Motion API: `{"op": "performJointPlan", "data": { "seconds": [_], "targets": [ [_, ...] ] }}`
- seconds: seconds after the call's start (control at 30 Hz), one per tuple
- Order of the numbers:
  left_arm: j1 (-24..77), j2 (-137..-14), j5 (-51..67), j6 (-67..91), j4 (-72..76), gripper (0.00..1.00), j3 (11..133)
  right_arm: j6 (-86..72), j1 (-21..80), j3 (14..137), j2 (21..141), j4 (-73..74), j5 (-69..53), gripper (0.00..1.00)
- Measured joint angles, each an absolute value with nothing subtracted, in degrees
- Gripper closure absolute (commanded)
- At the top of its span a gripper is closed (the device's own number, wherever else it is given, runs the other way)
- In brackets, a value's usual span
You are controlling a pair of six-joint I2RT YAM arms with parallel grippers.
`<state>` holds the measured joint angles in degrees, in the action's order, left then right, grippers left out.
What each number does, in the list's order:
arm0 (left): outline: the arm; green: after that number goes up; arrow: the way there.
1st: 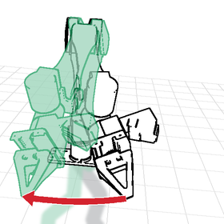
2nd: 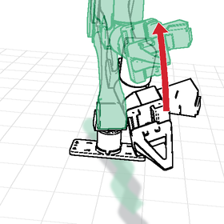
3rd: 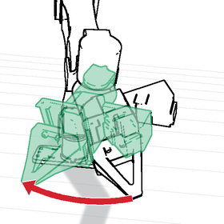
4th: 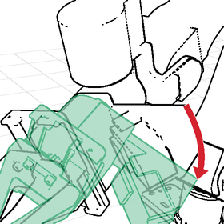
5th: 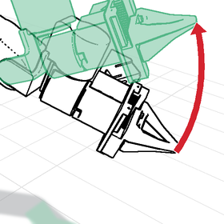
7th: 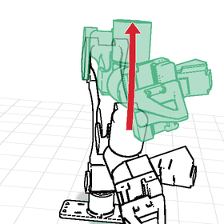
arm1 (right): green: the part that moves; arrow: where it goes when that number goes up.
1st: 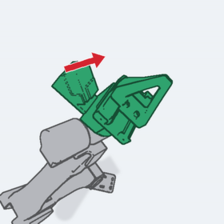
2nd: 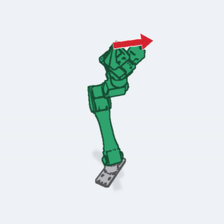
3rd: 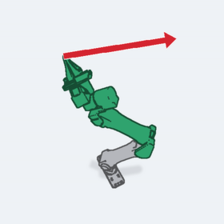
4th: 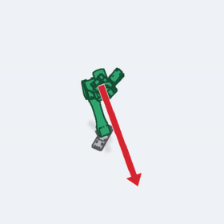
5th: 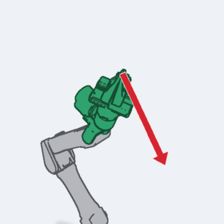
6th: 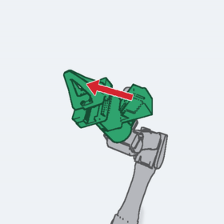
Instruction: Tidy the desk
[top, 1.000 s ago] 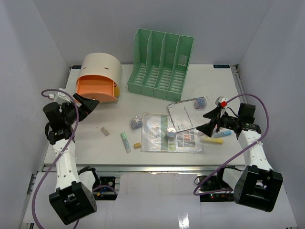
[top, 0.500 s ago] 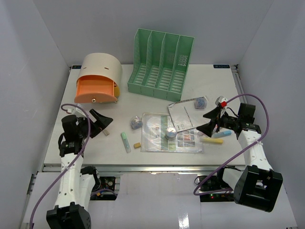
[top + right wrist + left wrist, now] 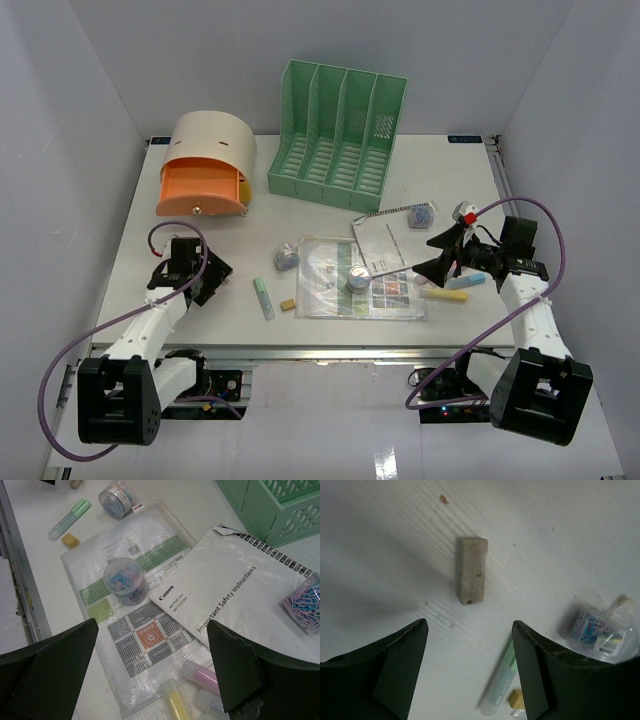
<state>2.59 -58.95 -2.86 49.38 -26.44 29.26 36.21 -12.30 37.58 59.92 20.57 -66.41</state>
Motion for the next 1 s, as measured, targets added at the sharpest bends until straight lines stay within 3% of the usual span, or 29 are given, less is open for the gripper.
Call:
{"op": "performJointPlan", "data": {
  "seconds": [0.43, 0.57, 1.0],
  "targets": [
    [3.83, -71.72, -9.96, 51.55, -19.29, 0.38, 31.79, 36.21, -12.32, 37.58, 59.92, 20.60, -66.39, 0.04],
    [4.36, -74.01, -11.35, 50.65, -18.77, 0.53, 33.13, 36.21, -12.32, 37.58, 59.92, 20.62, -66.39, 0.04],
    [8.06, -77.20, -16.13, 49.80, -18.44, 0.52, 34.62, 36.21, -12.32, 37.58, 59.92, 20.62, -66.39, 0.04]
  ]
}}
